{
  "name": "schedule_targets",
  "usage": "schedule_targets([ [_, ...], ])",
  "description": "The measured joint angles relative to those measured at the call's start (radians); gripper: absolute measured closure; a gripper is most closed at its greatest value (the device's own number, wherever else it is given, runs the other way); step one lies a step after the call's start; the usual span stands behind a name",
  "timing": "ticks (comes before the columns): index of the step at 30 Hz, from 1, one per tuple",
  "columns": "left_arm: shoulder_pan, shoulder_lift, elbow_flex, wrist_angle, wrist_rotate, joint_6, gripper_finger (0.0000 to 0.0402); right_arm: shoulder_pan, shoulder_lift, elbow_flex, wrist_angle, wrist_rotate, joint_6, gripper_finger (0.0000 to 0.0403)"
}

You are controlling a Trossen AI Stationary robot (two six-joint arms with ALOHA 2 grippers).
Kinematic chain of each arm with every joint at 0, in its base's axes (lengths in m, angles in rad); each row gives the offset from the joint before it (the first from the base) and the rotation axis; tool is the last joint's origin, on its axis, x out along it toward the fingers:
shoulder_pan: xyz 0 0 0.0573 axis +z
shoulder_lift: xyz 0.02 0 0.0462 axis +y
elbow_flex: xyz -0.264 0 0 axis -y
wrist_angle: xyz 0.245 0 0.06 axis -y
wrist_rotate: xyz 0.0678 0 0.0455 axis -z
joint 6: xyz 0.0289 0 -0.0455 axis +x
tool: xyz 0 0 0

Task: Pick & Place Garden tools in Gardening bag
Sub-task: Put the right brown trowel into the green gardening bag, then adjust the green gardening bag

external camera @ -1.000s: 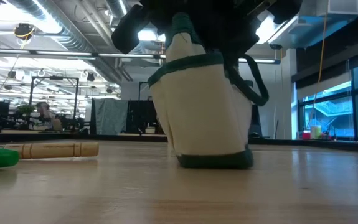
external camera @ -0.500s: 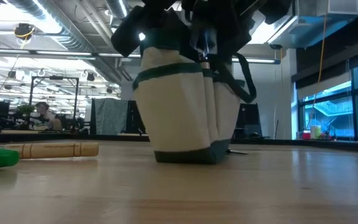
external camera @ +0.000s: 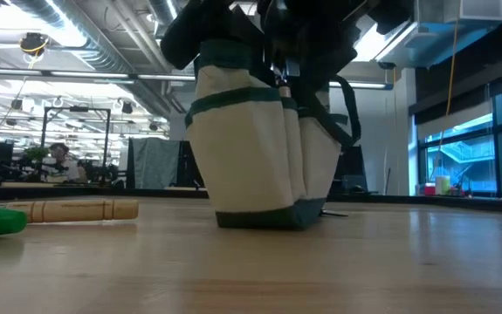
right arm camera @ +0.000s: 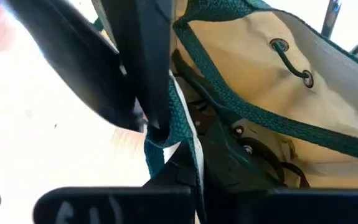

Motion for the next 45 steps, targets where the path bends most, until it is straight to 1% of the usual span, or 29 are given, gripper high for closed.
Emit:
schedule_targets([
  [3, 0.001, 0.0, 0.018, 0.0, 0.0, 0.029, 0.0139, 0.001, 0.0, 0.0, -0.02, -0.005, -0.041, 0.0385],
  [5, 0.001, 0.0, 0.025, -0.001, -0.001, 0.045, 0.0139, 0.003, 0.0, 0.0, -0.027, -0.006, -0.06, 0.0363],
  [7, 0.001, 0.0, 0.029, -0.002, -0.011, 0.056, 0.0139, 0.004, 0.0, 0.0, -0.03, -0.006, -0.076, 0.0332],
  [12, 0.001, 0.0, 0.032, -0.012, -0.029, 0.057, 0.0138, 0.011, 0.001, -0.001, -0.032, -0.005, -0.08, 0.0229],
  [15, -0.001, -0.001, 0.032, -0.026, -0.029, 0.046, 0.0138, 0.018, 0.001, -0.001, -0.025, 0.036, -0.079, 0.0171],
  [18, 0.0, -0.001, 0.032, -0.035, -0.033, 0.045, 0.0138, 0.026, 0.001, -0.001, -0.025, 0.11, -0.072, 0.0127],
  [21, 0.0, -0.001, 0.032, -0.034, -0.045, 0.041, 0.0138, 0.027, 0.001, -0.002, -0.048, 0.112, -0.069, 0.01],
  [24, 0.001, -0.009, 0.032, -0.039, -0.074, 0.036, 0.0138, 0.028, 0.003, -0.003, -0.069, 0.079, -0.069, 0.009],
  [31, 0.001, -0.074, 0.033, -0.113, -0.101, 0.046, 0.0138, 0.027, -0.011, -0.002, -0.097, 0.057, -0.112, 0.0089],
  [34, 0.006, -0.098, 0.033, -0.107, -0.091, 0.087, 0.0138, 0.024, -0.04, -0.001, -0.109, 0.055, -0.149, 0.0089],
  [40, 0.016, -0.131, 0.035, -0.113, -0.098, 0.125, 0.0138, 0.011, -0.107, -0.003, -0.104, 0.047, -0.162, 0.0089],
  [45, 0.026, -0.158, 0.032, -0.132, -0.14, 0.133, 0.0138, -0.008, -0.189, -0.003, -0.1, -0.013, -0.152, 0.0089],
])
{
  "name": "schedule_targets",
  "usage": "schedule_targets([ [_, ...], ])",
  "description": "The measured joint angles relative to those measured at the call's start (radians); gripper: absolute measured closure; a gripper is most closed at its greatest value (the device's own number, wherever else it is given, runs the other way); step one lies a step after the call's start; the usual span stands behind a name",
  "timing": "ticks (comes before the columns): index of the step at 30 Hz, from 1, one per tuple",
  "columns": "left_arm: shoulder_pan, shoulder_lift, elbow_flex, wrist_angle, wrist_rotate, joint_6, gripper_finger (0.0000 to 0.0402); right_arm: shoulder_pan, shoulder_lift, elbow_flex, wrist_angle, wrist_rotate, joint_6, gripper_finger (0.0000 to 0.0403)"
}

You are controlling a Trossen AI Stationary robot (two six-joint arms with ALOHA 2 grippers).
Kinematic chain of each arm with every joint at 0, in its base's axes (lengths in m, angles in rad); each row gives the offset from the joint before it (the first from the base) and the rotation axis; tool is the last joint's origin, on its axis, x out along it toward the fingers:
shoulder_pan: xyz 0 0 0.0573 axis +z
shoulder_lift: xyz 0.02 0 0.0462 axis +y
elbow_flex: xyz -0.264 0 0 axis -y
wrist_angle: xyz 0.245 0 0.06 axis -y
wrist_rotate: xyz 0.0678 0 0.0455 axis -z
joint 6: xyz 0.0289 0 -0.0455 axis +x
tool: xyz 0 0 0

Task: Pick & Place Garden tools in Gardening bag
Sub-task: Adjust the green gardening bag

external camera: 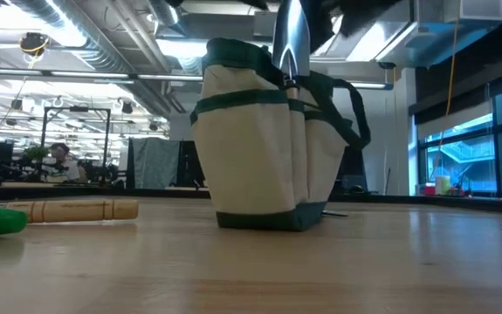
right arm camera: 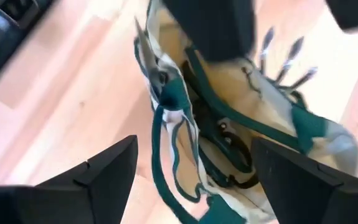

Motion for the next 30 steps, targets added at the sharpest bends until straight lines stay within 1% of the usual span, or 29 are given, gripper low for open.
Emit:
schedule_targets([
  [4, 0.008, -0.062, 0.0, 0.0, -0.012, 0.07, 0.0138, -0.029, -0.079, 0.0, 0.009, -0.067, 0.062, 0.0089],
  [7, 0.033, -0.113, 0.0, -0.004, 0.014, 0.118, 0.0138, -0.057, -0.128, 0.0, 0.029, -0.152, 0.126, 0.0089],
  [9, 0.064, -0.155, 0.0, -0.005, 0.073, 0.157, 0.0139, -0.08, -0.159, -0.005, 0.053, -0.222, 0.163, 0.0089],
  [12, 0.118, -0.214, 0.001, -0.003, 0.242, 0.25, 0.0139, -0.113, -0.205, -0.034, 0.163, -0.302, 0.241, 0.0089],
  [15, 0.173, -0.255, 0.0, -0.008, 0.412, 0.373, 0.0139, -0.14, -0.249, -0.096, 0.29, -0.313, 0.335, 0.0089],
  [19, 0.235, -0.299, -0.004, -0.076, 0.526, 0.496, 0.0139, -0.178, -0.299, -0.209, 0.441, -0.314, 0.481, 0.0089],
  [22, 0.274, -0.327, -0.054, -0.096, 0.627, 0.57, 0.0139, -0.189, -0.332, -0.303, 0.575, -0.298, 0.587, 0.0089],
  [25, 0.302, -0.359, -0.147, -0.085, 0.743, 0.615, 0.0139, -0.19, -0.351, -0.377, 0.685, -0.26, 0.693, 0.0089],
  [26, 0.308, -0.371, -0.189, -0.056, 0.776, 0.623, 0.0139, -0.19, -0.354, -0.395, 0.713, -0.241, 0.719, 0.0089],
  [28, 0.318, -0.4, -0.289, 0.022, 0.823, 0.629, 0.0139, -0.187, -0.362, -0.413, 0.737, -0.201, 0.763, 0.0089],
  [30, 0.326, -0.438, -0.402, 0.148, 0.862, 0.597, 0.0139, -0.181, -0.369, -0.415, 0.752, -0.174, 0.791, 0.0089],
])
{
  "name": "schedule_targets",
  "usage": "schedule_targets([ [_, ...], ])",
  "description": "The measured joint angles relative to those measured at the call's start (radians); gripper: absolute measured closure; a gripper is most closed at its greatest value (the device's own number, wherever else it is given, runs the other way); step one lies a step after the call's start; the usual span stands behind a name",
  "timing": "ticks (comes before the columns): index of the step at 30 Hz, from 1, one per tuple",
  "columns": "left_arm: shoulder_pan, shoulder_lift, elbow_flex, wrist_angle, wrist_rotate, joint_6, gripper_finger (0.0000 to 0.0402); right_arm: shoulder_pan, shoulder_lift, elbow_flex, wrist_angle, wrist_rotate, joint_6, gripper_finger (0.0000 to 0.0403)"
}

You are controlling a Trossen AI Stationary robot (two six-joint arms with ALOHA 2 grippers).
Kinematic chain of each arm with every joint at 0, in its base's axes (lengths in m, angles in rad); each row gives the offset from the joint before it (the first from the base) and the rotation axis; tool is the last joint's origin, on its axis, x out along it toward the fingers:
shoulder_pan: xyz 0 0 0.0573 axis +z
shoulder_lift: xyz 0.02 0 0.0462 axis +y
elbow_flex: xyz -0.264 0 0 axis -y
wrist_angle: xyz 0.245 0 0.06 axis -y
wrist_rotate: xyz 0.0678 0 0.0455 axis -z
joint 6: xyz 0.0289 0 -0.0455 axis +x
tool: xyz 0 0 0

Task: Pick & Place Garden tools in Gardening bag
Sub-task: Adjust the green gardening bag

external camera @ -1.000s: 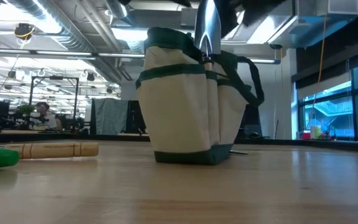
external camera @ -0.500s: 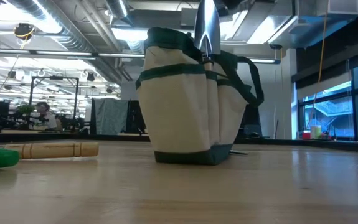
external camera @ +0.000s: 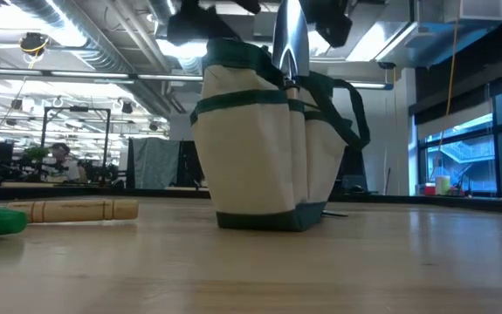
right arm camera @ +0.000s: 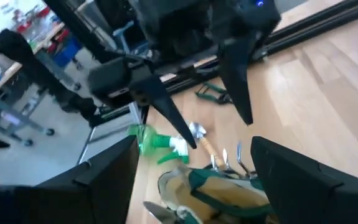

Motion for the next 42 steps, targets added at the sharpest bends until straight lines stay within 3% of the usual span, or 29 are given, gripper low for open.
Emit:
schedule_targets([
  [8, 0.002, -0.223, -0.443, 0.626, 0.035, -0.176, 0.0158, -0.001, -0.044, -0.001, 0.042, 0.06, 0.031, 0.0089],
  [11, 0.001, -0.29, -0.551, 0.74, 0.042, -0.248, 0.0164, 0.0, -0.043, -0.011, 0.103, 0.069, 0.086, 0.0089],
  [14, -0.02, -0.341, -0.594, 0.747, 0.048, -0.27, 0.0167, 0.0, -0.043, -0.095, 0.357, 0.008, 0.171, 0.0089],
  [17, -0.045, -0.372, -0.606, 0.744, 0.021, -0.264, 0.0167, 0.0, -0.042, -0.236, 0.716, -0.022, 0.298, 0.0089],
  [20, -0.062, -0.381, -0.606, 0.745, -0.017, -0.249, 0.0167, 0.0, -0.042, -0.401, 1.055, 0.036, 0.416, 0.0089],
  [24, -0.065, -0.374, -0.606, 0.739, -0.031, -0.256, 0.0167, 0.012, -0.042, -0.54, 1.317, 0.115, 0.464, 0.0089],
  [27, -0.065, -0.362, -0.607, 0.717, -0.042, -0.274, 0.0167, 0.037, -0.042, -0.558, 1.416, 0.095, 0.464, 0.0089],
  [33, -0.059, -0.342, -0.607, 0.708, -0.072, -0.301, 0.0167, 0.067, -0.045, -0.548, 1.486, -0.059, 0.496, 0.0089],
  [42, -0.03, -0.335, -0.607, 0.685, -0.15, -0.396, 0.0167, 0.073, -0.045, -0.548, 1.537, -0.096, 0.84, 0.0089],
])
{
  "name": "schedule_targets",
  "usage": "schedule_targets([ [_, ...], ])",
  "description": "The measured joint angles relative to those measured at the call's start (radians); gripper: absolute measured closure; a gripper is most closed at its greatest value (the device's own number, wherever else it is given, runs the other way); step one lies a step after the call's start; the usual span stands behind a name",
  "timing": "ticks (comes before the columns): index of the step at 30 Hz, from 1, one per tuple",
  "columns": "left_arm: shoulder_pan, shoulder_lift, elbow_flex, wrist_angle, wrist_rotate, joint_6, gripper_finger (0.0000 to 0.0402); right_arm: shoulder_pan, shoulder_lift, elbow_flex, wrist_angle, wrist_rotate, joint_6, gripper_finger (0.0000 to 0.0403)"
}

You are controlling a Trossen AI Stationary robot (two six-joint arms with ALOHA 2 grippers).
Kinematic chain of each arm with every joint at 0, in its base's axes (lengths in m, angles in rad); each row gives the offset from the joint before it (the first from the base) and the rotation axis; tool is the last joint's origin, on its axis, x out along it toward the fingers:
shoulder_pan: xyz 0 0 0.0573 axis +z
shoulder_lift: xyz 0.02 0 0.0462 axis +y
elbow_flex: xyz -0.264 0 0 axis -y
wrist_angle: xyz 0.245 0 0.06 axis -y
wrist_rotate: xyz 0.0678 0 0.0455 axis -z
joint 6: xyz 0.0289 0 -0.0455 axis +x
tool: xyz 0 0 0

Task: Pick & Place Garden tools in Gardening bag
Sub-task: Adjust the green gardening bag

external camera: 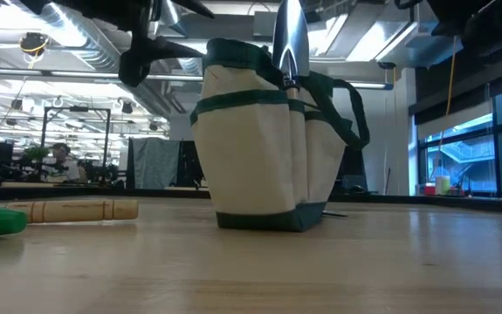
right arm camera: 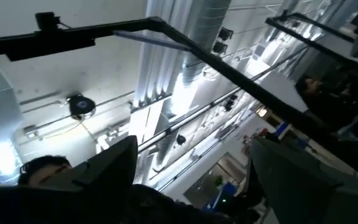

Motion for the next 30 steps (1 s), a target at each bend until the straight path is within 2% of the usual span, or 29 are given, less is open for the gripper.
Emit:
schedule_targets([
  [4, 0.0, 0.0, 0.0, -0.003, -0.059, -0.053, 0.0167, -0.029, 0.0, 0.0, 0.042, -0.027, 0.028, 0.0089],
  [9, 0.0, 0.0, 0.0, -0.009, -0.111, -0.08, 0.0167, -0.108, 0.0, 0.0, 0.058, -0.192, 0.105, 0.0089],
  [11, -0.003, 0.0, 0.0, -0.014, -0.124, -0.085, 0.0167, -0.125, 0.0, 0.0, 0.082, -0.225, 0.126, 0.0089],
  [17, -0.022, 0.0, 0.0, -0.016, -0.179, -0.088, 0.0167, -0.182, 0.0, 0.0, 0.065, -0.243, 0.188, 0.0089],
  [30, -0.022, 0.003, 0.0, -0.026, -0.179, -0.086, 0.0167, -0.257, 0.0, 0.027, 0.081, -0.251, 0.204, 0.0089],
])
